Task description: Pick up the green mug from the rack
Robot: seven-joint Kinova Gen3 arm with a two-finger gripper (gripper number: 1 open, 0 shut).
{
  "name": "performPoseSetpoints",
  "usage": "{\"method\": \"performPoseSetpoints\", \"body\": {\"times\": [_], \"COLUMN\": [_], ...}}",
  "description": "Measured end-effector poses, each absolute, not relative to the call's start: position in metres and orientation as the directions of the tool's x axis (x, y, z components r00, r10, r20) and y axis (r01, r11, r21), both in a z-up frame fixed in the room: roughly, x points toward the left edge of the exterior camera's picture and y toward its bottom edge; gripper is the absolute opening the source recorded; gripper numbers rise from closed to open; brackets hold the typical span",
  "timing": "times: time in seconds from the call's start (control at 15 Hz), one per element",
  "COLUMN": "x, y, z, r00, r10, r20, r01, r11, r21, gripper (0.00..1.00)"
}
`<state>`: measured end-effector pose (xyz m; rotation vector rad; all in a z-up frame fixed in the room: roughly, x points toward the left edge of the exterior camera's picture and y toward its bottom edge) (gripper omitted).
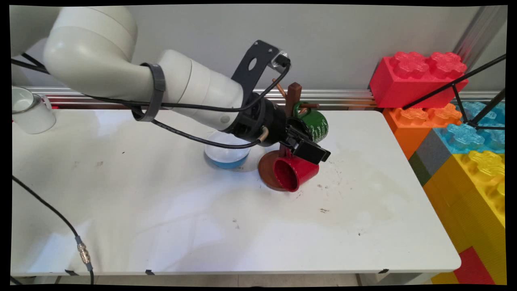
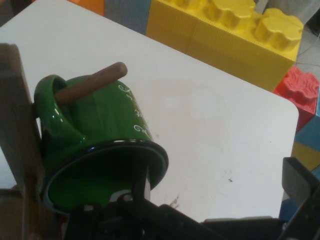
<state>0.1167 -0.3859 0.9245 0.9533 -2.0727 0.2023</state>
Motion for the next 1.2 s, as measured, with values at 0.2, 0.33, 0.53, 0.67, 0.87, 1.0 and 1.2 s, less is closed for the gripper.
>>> {"method": "performPoseSetpoints", "body": {"times": [0.2,0.33,0.53,0.67,0.87,1.0,1.2], "x": [0.114,0.112,0.110,0.108,0.105,0.103,0.102], "y": [-0.388,-0.389,-0.392,-0.394,-0.398,-0.400,-0.402], "z": [0.922,0.920,0.916,0.913,0.910,0.908,0.906], "r00": [-0.349,-0.332,-0.304,-0.285,-0.258,-0.240,-0.220], "r10": [-0.582,-0.595,-0.612,-0.623,-0.635,-0.642,-0.650], "r20": [0.734,0.732,0.730,0.728,0.728,0.728,0.728], "r01": [-0.713,-0.726,-0.744,-0.753,-0.761,-0.765,-0.770], "r11": [0.674,0.657,0.631,0.616,0.598,0.587,0.574], "r21": [0.196,0.205,0.219,0.231,0.252,0.265,0.279], "gripper": [1.00,1.00,1.00,1.00,1.00,1.00,1.00]}}
